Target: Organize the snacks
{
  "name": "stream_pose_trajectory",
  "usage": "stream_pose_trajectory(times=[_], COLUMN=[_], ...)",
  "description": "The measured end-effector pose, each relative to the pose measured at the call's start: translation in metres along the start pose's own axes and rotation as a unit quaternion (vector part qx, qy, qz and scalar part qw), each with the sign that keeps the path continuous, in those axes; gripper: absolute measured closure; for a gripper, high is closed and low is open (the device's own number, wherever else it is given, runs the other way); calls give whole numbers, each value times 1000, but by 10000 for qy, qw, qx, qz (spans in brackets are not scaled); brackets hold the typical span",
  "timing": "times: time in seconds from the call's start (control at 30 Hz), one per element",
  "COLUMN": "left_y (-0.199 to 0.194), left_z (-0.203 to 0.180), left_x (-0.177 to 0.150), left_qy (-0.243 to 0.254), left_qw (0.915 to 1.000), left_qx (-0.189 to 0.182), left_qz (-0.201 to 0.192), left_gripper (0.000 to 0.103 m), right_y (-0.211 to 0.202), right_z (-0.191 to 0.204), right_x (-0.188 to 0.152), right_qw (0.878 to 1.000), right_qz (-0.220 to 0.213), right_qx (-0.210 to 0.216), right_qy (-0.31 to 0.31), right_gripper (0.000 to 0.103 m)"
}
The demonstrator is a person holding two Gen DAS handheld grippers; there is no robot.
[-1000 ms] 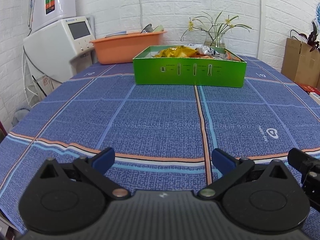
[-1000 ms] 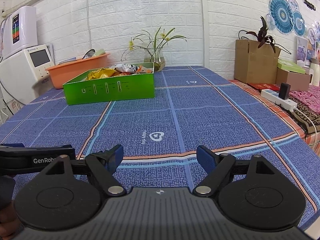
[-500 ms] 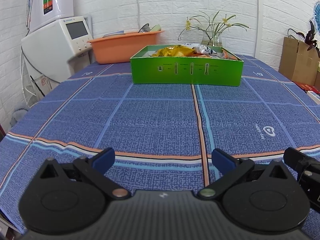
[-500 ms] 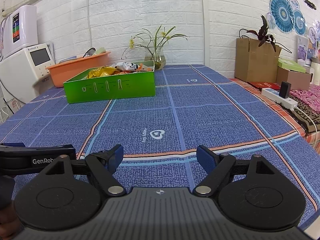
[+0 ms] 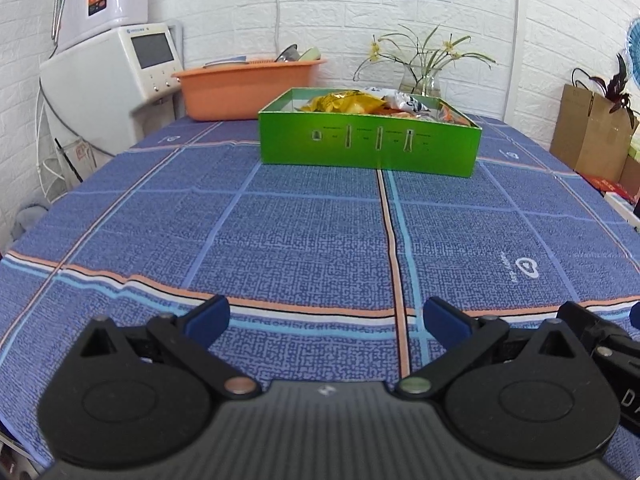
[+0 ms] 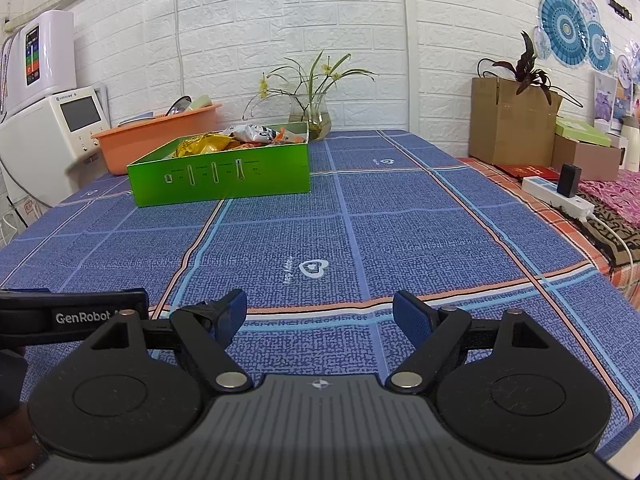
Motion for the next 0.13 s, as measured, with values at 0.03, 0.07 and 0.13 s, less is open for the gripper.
stream_pose_trajectory(times=[0.03,0.07,0.13], left_y=[-1,-2,-4], left_z=[0,0,-1], left_x=[0,0,0], left_qy=[-12,-13,26], left_qw=[10000,10000,9999], left_qx=[20,36,50], left_qz=[-32,-66,-92], left_gripper=[0,0,0], right_y=[0,-1,-1], right_z=[0,0,0], right_x=[0,0,0], right_qw=[10000,10000,10000], right_qz=[4,6,8], right_qx=[1,1,4], right_qy=[3,6,5], right_gripper=[0,0,0])
Point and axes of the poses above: each gripper's, at about its wrist camera, not at the fingertips, and y roughly the way its jaws point, z to its left, x to its top, the point moved 1 cm from there along y, roughly the way its jaws point, and after that the axes turned 4 degrees about -x, right-handed, at the moved point
